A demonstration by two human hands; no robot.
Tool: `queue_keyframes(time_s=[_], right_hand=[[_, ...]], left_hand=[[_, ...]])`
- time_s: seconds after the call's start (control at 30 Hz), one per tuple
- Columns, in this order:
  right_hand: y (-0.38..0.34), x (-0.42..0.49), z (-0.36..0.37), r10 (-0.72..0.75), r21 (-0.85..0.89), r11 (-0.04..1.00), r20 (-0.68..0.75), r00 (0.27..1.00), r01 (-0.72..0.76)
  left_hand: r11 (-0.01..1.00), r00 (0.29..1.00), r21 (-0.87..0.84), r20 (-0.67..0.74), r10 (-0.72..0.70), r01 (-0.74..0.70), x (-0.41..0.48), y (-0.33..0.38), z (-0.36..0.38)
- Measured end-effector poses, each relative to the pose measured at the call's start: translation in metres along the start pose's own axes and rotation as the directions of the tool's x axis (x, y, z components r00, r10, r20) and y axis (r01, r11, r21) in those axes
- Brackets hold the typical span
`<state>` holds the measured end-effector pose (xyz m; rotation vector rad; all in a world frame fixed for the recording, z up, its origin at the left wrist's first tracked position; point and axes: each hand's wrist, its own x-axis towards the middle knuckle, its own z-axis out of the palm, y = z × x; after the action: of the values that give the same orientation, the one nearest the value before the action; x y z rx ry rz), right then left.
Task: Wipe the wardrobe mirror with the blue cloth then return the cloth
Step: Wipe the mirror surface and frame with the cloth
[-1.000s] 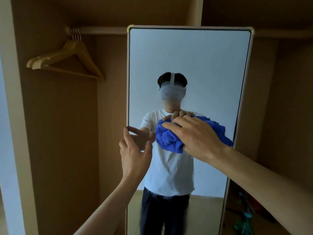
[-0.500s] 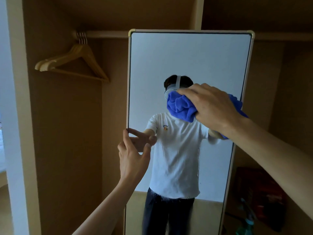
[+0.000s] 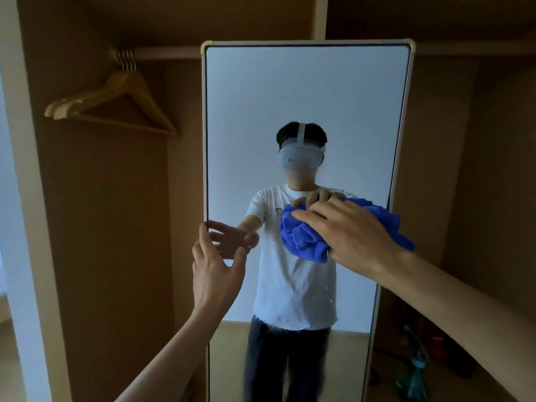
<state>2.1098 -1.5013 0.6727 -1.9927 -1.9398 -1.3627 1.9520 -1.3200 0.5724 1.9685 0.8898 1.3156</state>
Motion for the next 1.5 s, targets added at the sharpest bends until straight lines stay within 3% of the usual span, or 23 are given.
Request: queue_keyframes(time_s=[0.3,0.47,0.87,1.1,1.33,1.5], right_hand=[[0.034,0.016,-0.05,0.161,0.027,0.987,-0.104,0.981,-0.159],[0.052,0.022,-0.064,0.154,-0.031,0.987,-0.105,0.982,-0.158],[0.023,-0.023,-0.022,0.069,0.057,0.996,-0.152,0.986,-0.061],[0.018,-0.036,-0.017,0.089,0.042,0.995,-0.078,0.993,-0.086],[0.053,-0.026,-0.043,0.255,0.076,0.966,-0.127,0.959,-0.247],[0.066,-0.028,-0.046,0.282,0.127,0.956,-0.144,0.949,-0.265]], left_hand=[[0.999,0.999,-0.021,0.01,-0.036,0.036,-0.006,-0.004,0.007],[0.998,0.998,-0.002,-0.017,-0.057,0.057,-0.006,-0.004,0.015],[0.999,0.998,-0.011,-0.045,-0.034,0.033,-0.009,-0.005,0.02],[0.999,0.999,0.009,-0.017,-0.03,0.031,-0.01,-0.006,0.014],[0.999,1.0,0.021,-0.005,-0.024,0.024,-0.01,-0.009,0.009],[1.0,1.0,0.017,-0.016,-0.021,0.021,-0.011,-0.008,0.011]])
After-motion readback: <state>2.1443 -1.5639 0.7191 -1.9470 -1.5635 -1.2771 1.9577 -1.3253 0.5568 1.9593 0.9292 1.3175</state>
